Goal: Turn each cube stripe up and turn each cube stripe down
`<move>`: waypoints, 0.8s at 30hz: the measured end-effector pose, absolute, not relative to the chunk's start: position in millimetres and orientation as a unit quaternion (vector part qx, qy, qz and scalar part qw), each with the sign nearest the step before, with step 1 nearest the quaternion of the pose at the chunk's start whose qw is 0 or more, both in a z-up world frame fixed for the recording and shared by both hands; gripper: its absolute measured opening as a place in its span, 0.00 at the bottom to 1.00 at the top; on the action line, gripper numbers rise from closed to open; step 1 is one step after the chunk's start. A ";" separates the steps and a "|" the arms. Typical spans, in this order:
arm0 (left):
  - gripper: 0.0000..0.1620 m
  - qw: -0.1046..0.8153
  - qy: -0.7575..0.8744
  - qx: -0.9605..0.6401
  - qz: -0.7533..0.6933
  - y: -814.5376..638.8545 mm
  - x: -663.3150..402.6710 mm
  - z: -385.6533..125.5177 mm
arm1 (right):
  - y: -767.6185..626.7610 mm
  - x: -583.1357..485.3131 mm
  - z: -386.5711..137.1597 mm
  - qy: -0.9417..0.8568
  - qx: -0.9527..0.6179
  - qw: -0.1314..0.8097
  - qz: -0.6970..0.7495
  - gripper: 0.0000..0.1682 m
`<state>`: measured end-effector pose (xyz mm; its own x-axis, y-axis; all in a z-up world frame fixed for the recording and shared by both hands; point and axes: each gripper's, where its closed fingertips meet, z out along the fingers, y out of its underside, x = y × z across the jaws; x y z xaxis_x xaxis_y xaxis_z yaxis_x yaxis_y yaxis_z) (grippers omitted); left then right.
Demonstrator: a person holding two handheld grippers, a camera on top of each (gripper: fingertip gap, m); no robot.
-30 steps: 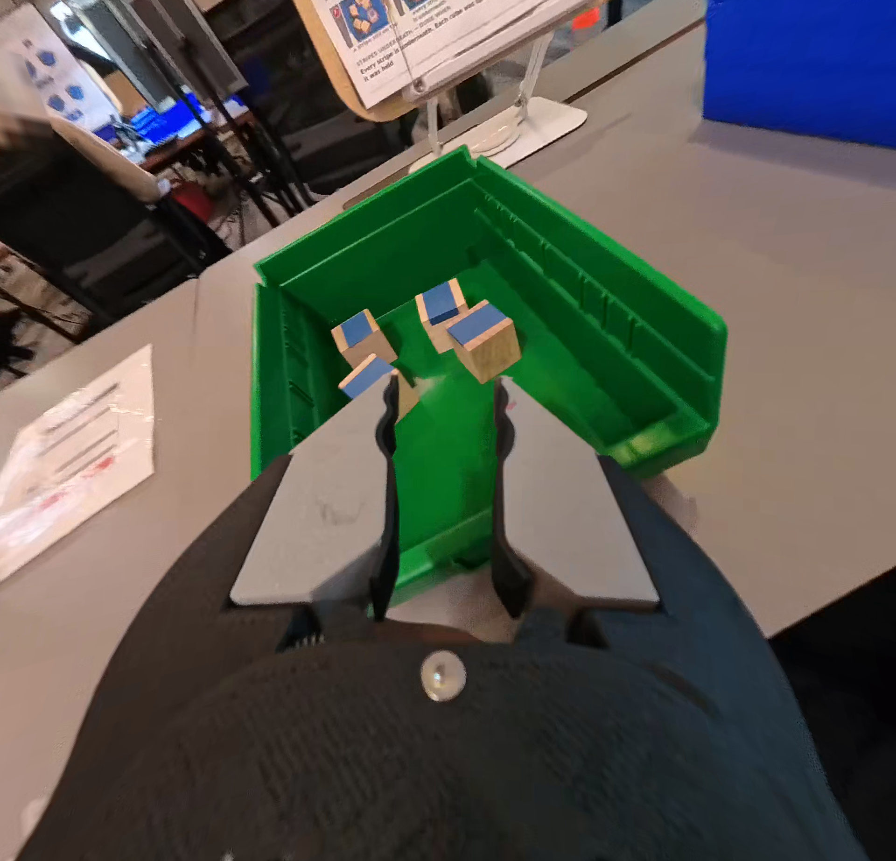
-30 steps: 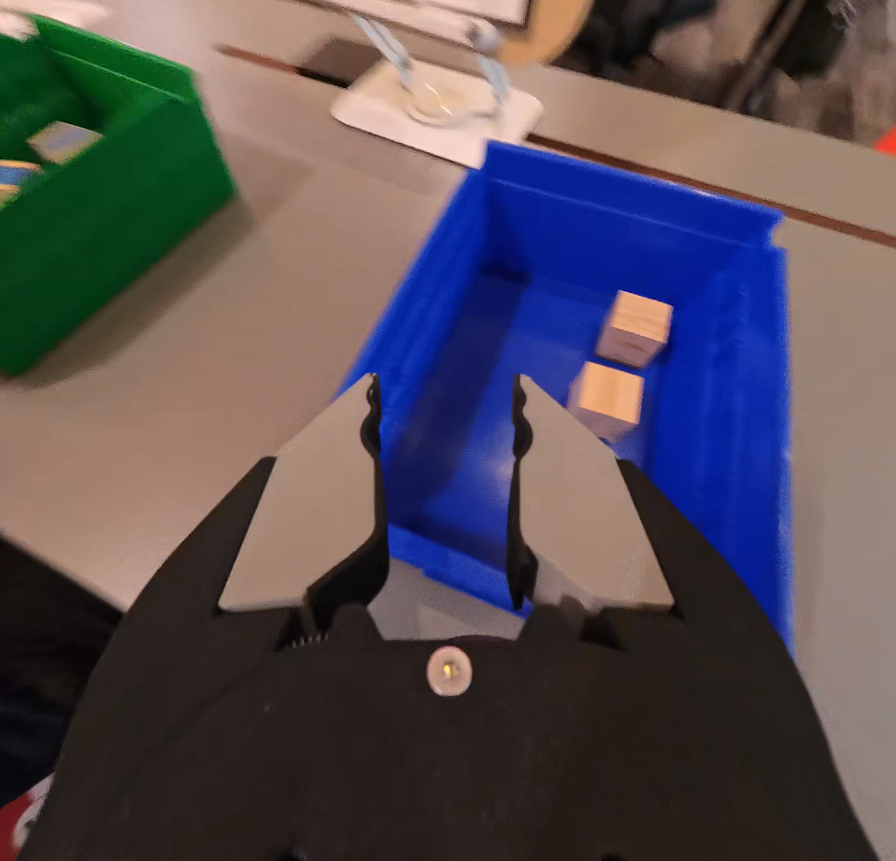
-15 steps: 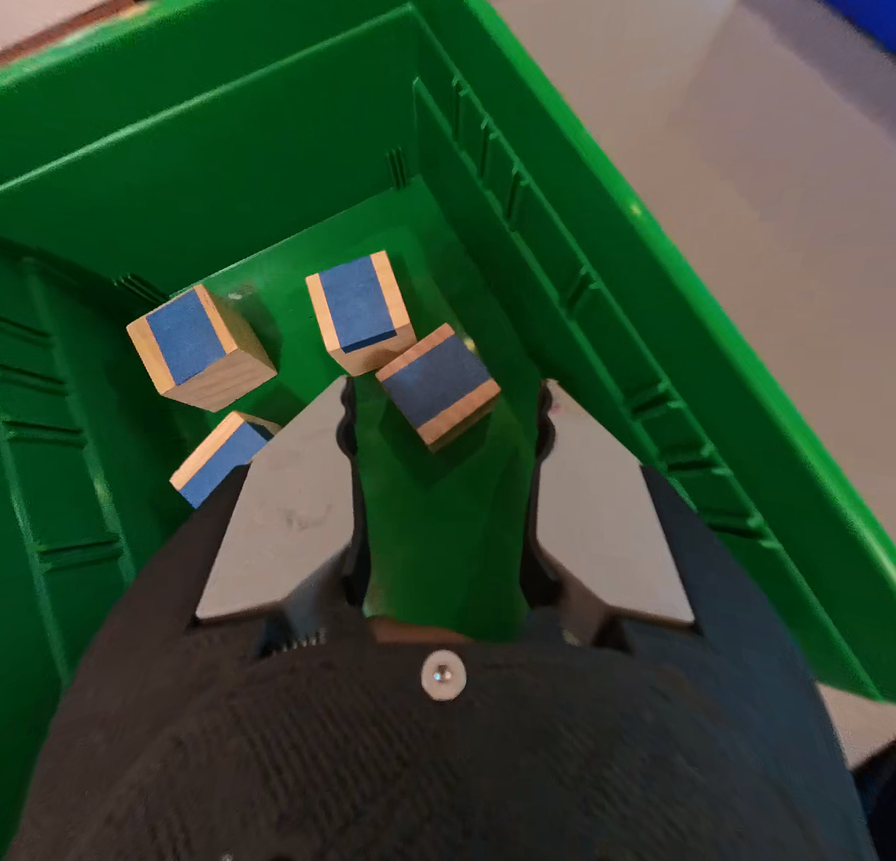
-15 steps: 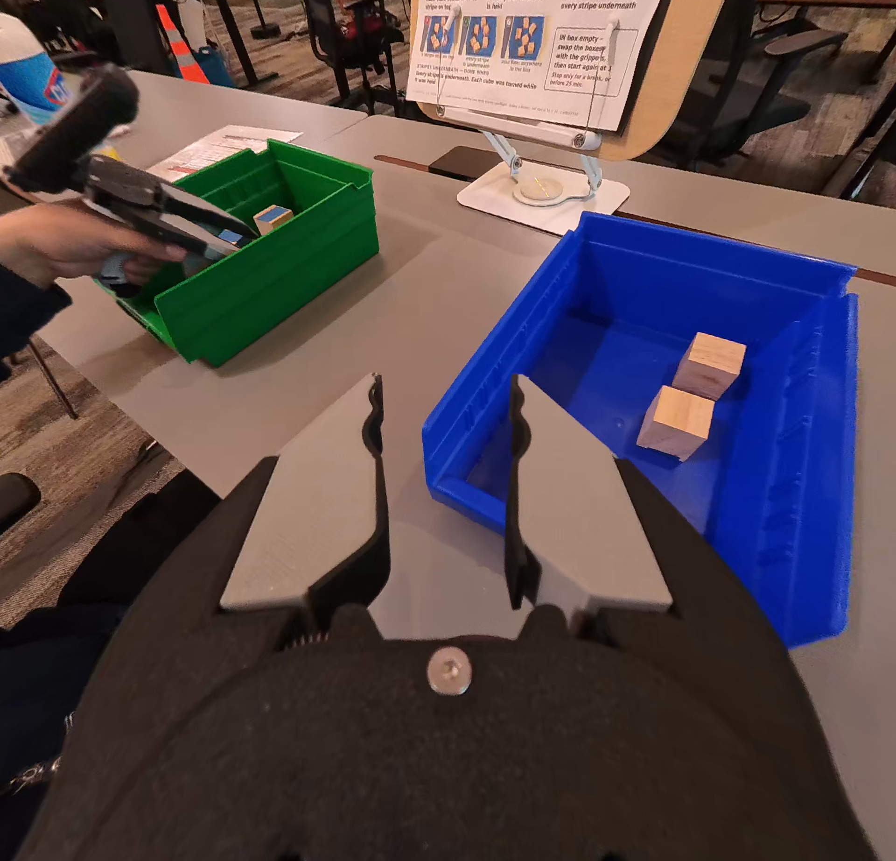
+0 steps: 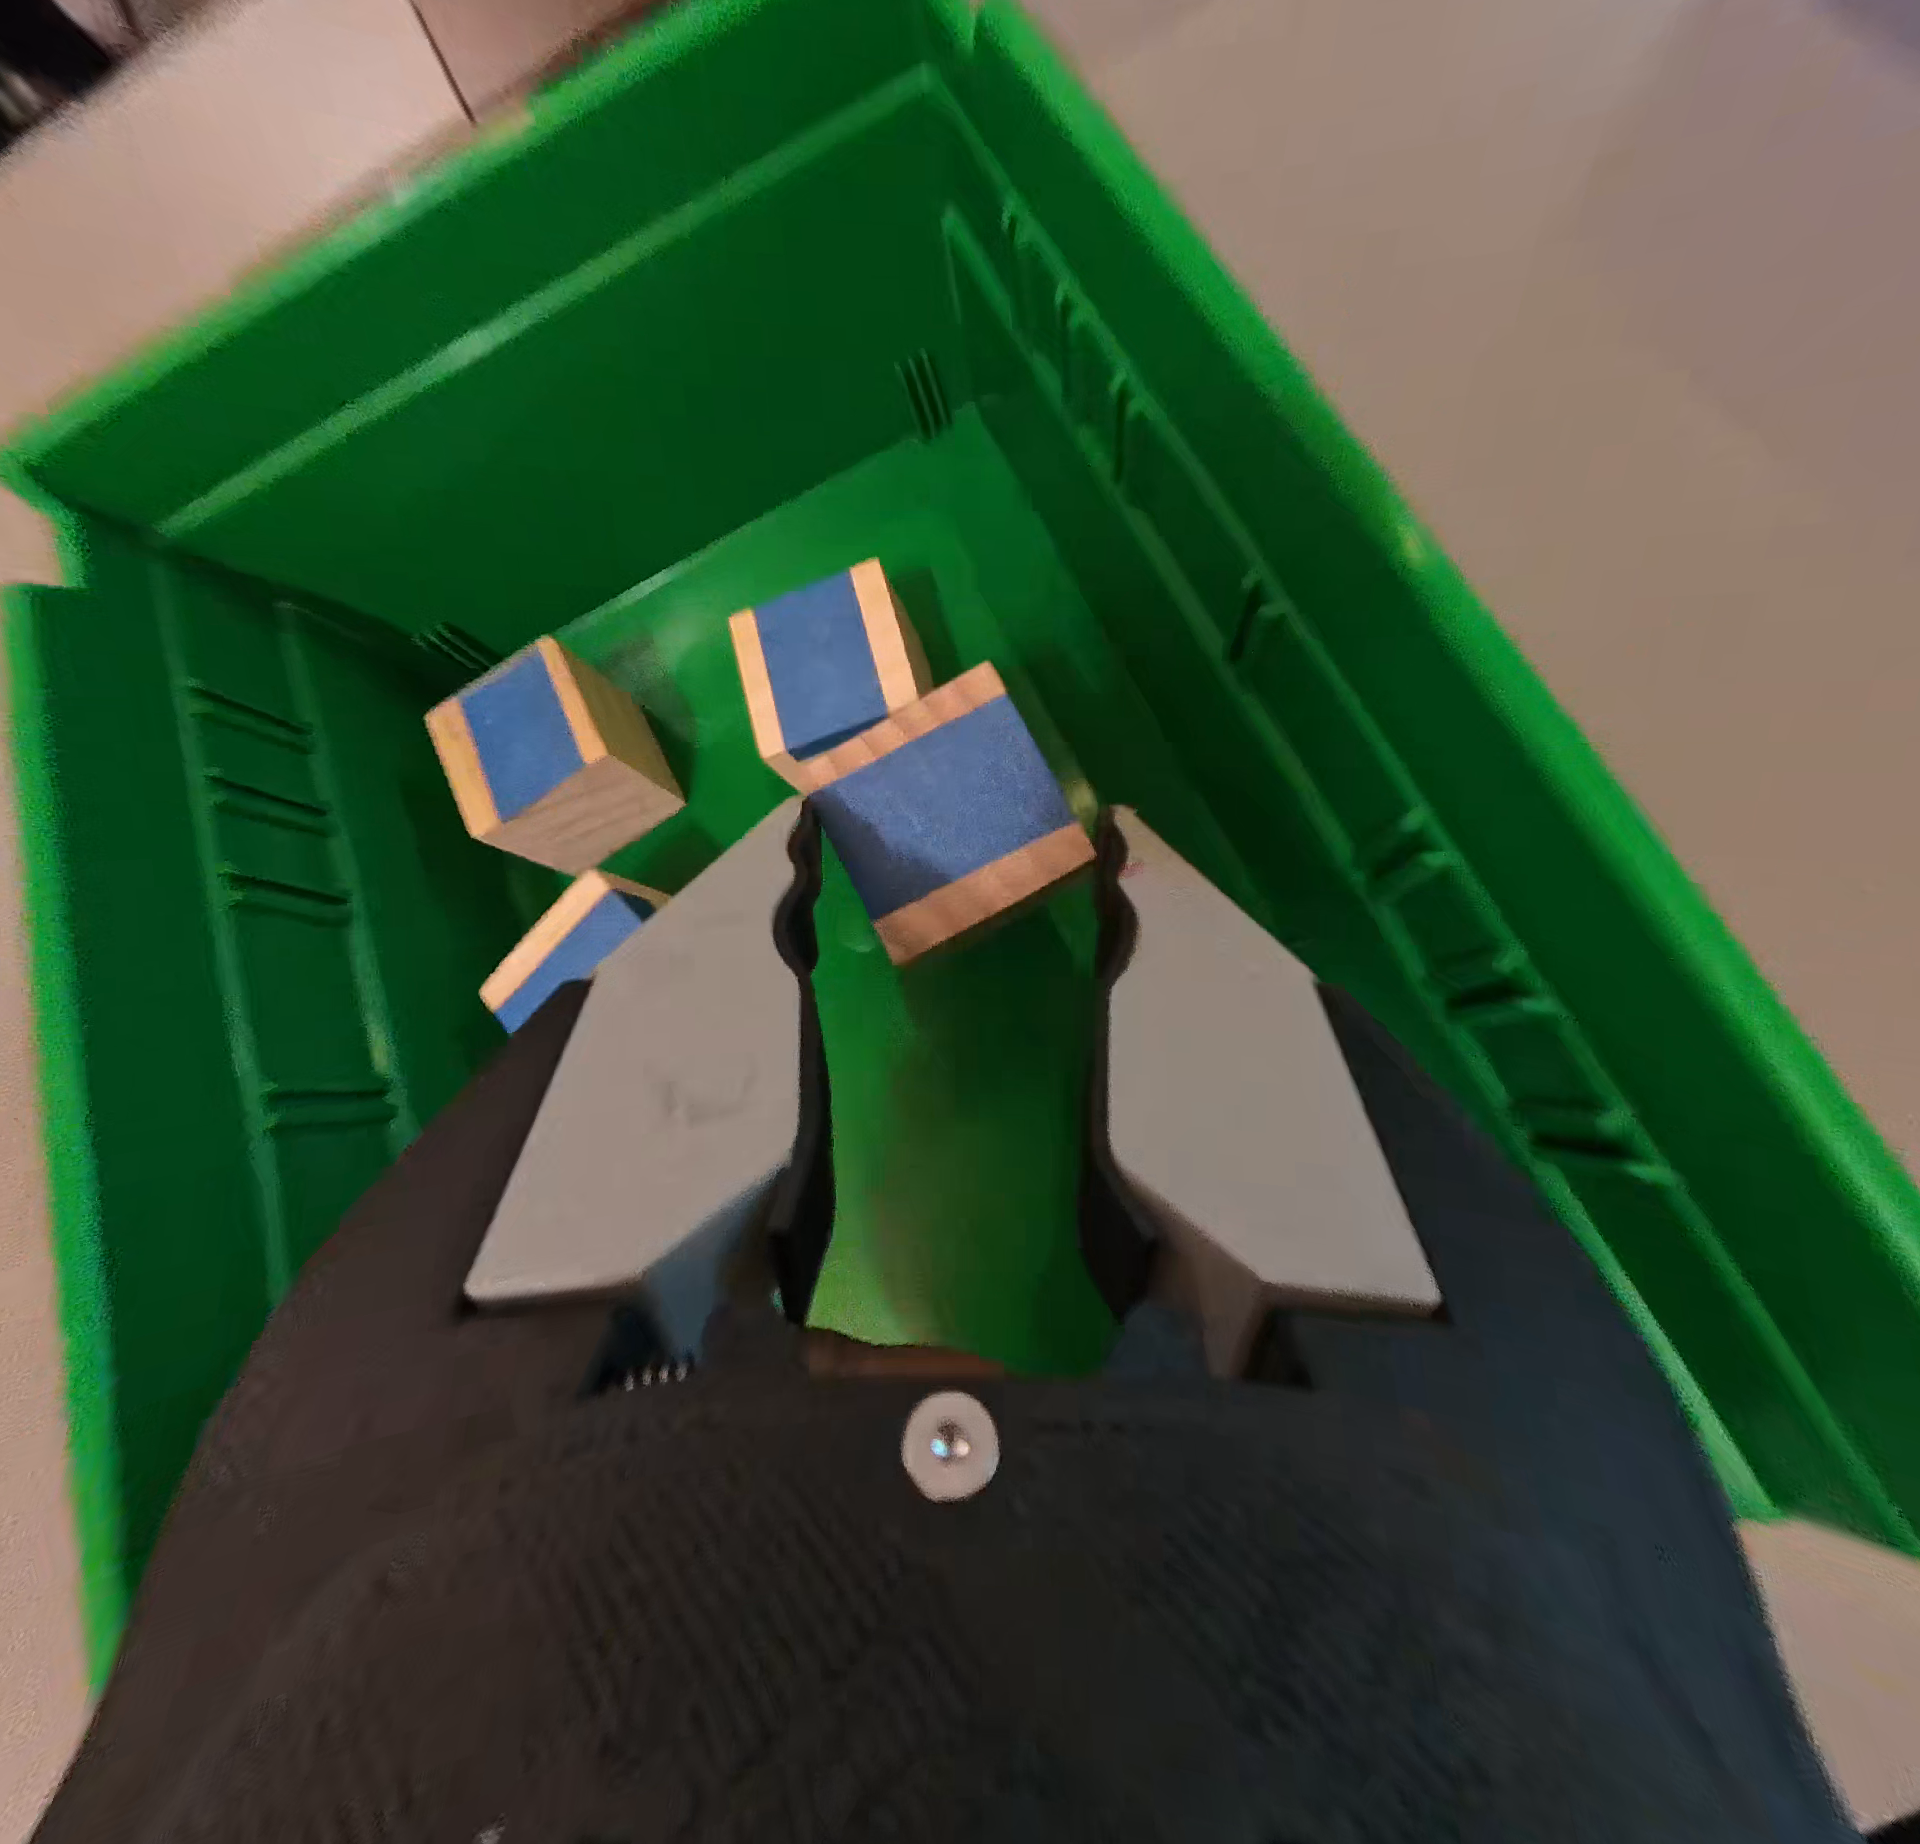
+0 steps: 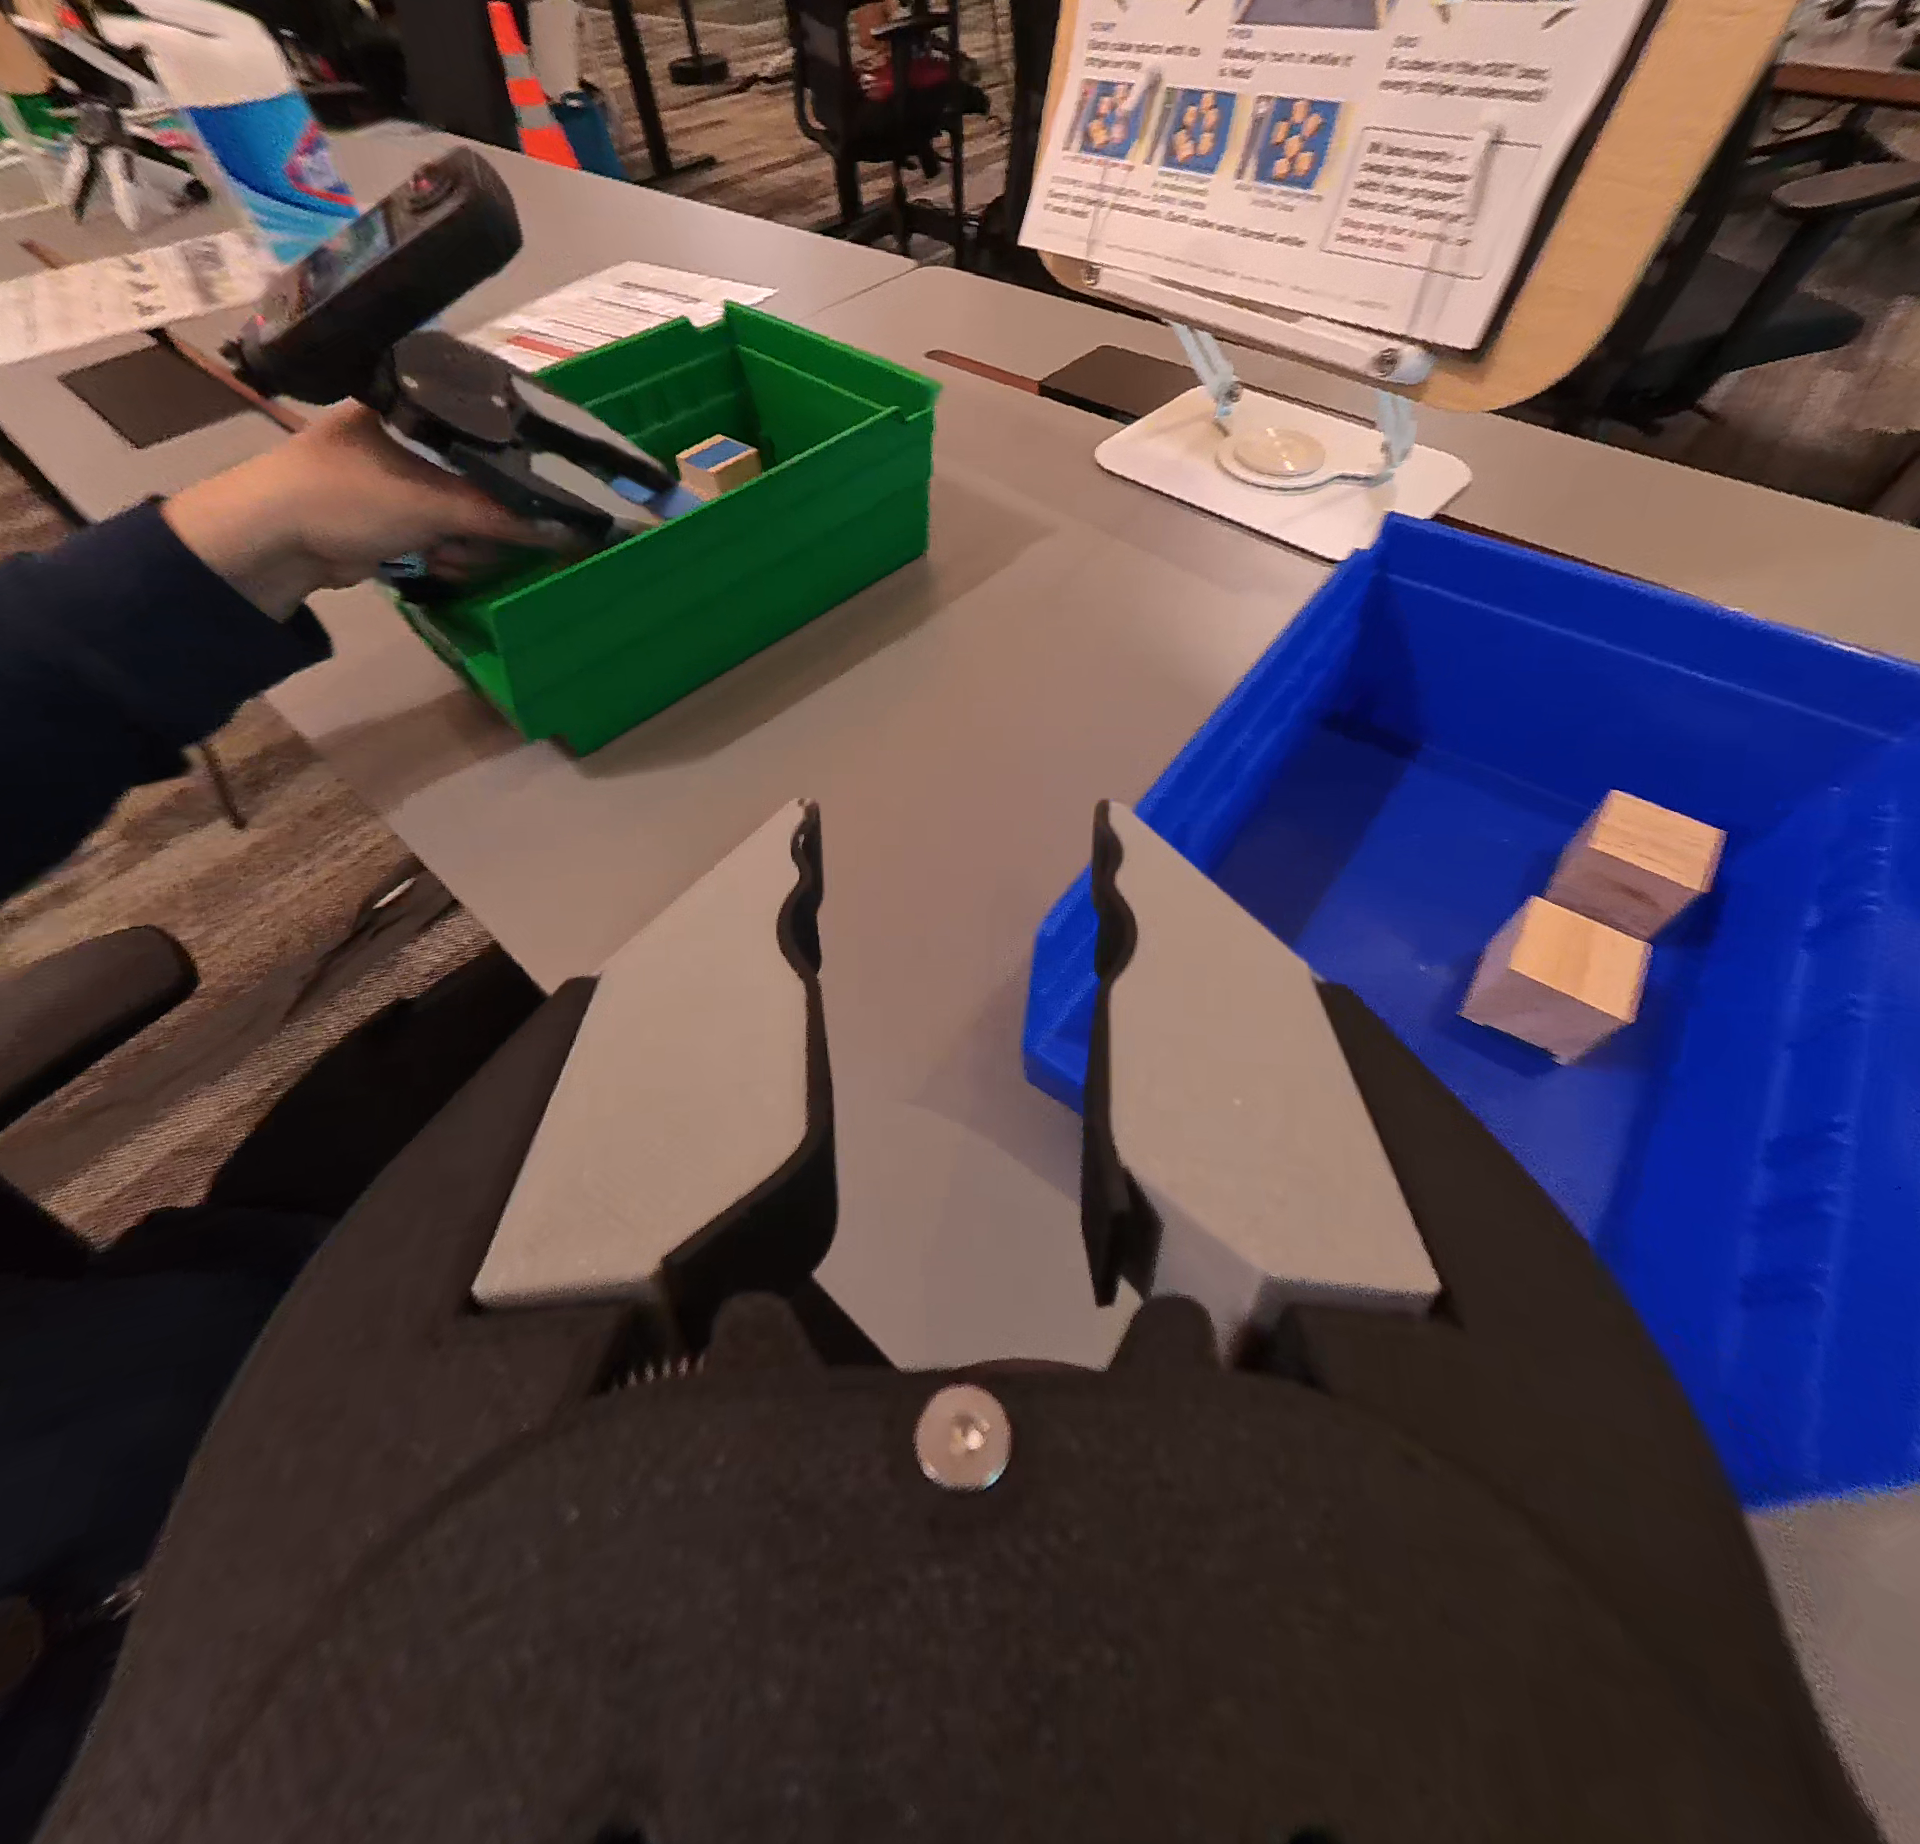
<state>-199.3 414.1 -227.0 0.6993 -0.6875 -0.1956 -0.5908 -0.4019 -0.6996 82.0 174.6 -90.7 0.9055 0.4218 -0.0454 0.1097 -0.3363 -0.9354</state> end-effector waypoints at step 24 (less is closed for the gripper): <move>0.31 0.710 0.566 -0.320 -0.270 122.6 -70.3 -84.2 | 127.2 -68.5 -90.5 -0.247 -0.657 0.346 0.622 0.42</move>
